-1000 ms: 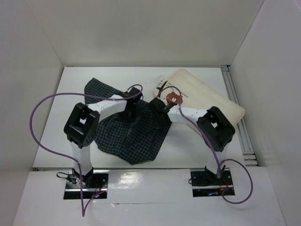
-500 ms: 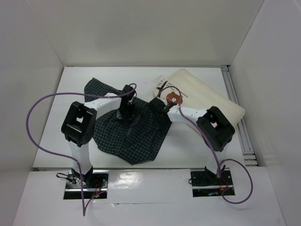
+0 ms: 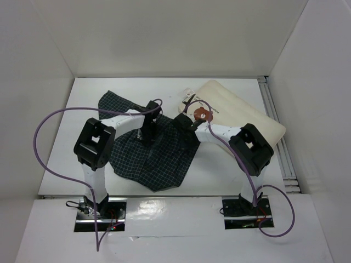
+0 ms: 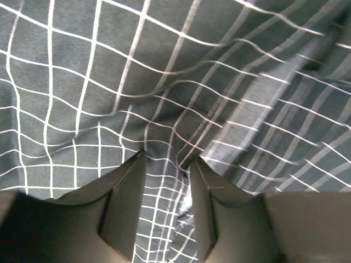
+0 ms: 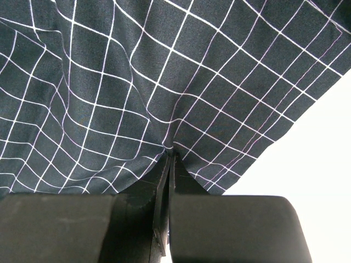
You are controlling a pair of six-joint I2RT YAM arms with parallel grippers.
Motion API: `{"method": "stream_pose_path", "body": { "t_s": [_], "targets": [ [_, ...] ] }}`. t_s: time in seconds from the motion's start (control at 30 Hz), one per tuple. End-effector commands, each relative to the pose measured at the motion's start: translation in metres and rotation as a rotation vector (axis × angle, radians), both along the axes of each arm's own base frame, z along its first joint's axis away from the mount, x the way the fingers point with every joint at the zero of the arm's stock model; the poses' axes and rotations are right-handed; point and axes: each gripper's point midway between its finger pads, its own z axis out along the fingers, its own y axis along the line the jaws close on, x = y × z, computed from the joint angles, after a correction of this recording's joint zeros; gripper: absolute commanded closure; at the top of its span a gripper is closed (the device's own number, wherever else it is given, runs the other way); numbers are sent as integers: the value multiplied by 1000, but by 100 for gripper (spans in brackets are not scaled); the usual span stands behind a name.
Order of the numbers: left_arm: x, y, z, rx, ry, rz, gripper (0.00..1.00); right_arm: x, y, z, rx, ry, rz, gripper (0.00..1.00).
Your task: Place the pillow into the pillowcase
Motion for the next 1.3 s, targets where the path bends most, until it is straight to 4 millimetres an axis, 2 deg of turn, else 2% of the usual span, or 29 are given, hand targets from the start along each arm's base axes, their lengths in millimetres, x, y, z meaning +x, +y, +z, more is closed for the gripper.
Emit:
{"method": "stream_pose_path", "body": {
  "t_s": [0.0,0.1,0.17,0.2,0.23,0.27,0.3,0.37,0.43,0.5,0.53,0.6,0.63,0.73,0.77,0.83,0.9,0.97,1.0,1.03,1.07,1.1,1.17,1.2,1.23,1.27],
  "targets": [
    [4,14,-7,87,-6,48,53,11,-2,6,-13,-28,-16,100],
    [5,16,-4,98,-7,50,63,8,-7,4,-33,-21,-20,100],
    [12,15,8,69,-36,60,71,6,-9,0,-40,-13,-20,100],
    [11,17,11,56,-29,69,76,6,-9,4,-34,-20,-20,100],
    [14,11,18,7,-29,44,91,6,-9,4,-38,-20,-11,100],
    [18,3,27,-30,-42,26,98,6,-9,4,-38,-20,-11,100],
    [23,2,38,-67,-61,34,100,4,-11,3,-45,-12,-11,98],
    [29,-5,58,-123,-80,7,100,9,-12,20,-52,-40,-11,88],
    [33,-7,75,-156,-101,8,100,20,-9,51,-30,-110,-17,52],
    [39,-11,92,-174,-129,-7,100,28,-11,80,-25,-169,-25,39],
    [40,-13,97,-186,-132,-11,100,31,-13,99,-13,-211,-24,26],
    [45,-16,110,-196,-155,-12,100,35,-17,119,-24,-254,-21,18],
    [46,-16,109,-191,-144,-12,100,45,-26,131,-46,-282,-38,12],
    [52,-18,117,-197,-164,-22,100,68,-39,152,-70,-338,-74,6],
    [55,-20,116,-196,-163,-21,100,83,-53,146,-102,-330,-112,5],
    [59,-22,119,-198,-169,-22,100,99,-64,141,-128,-321,-129,3],
    [57,-16,115,-185,-140,-11,100,125,-76,129,-148,-309,-172,2],
    [59,-19,120,-198,-149,-15,100,143,-80,120,-120,-290,-185,2],
    [59,-19,120,-198,-149,-15,100,149,-79,102,-118,-255,-184,2],
    [57,-18,119,-192,-141,-23,100,156,-77,95,-98,-250,-184,5],
    [57,-18,119,-192,-141,-23,100,161,-71,89,-57,-231,-171,11],
    [57,-18,119,-192,-141,-23,100,166,-75,74,-49,-205,-177,17],
    [55,-17,120,-192,-141,-23,100,173,-76,65,-22,-193,-181,46],
    [54,-12,116,-187,-132,-13,100,181,-77,74,-10,-216,-191,80],
    [54,-12,116,-187,-132,-13,100,183,-83,74,-6,-216,-212,97],
    [54,-14,117,-195,-129,-16,100,186,-81,86,10,-247,-214,100]
  ]
}}
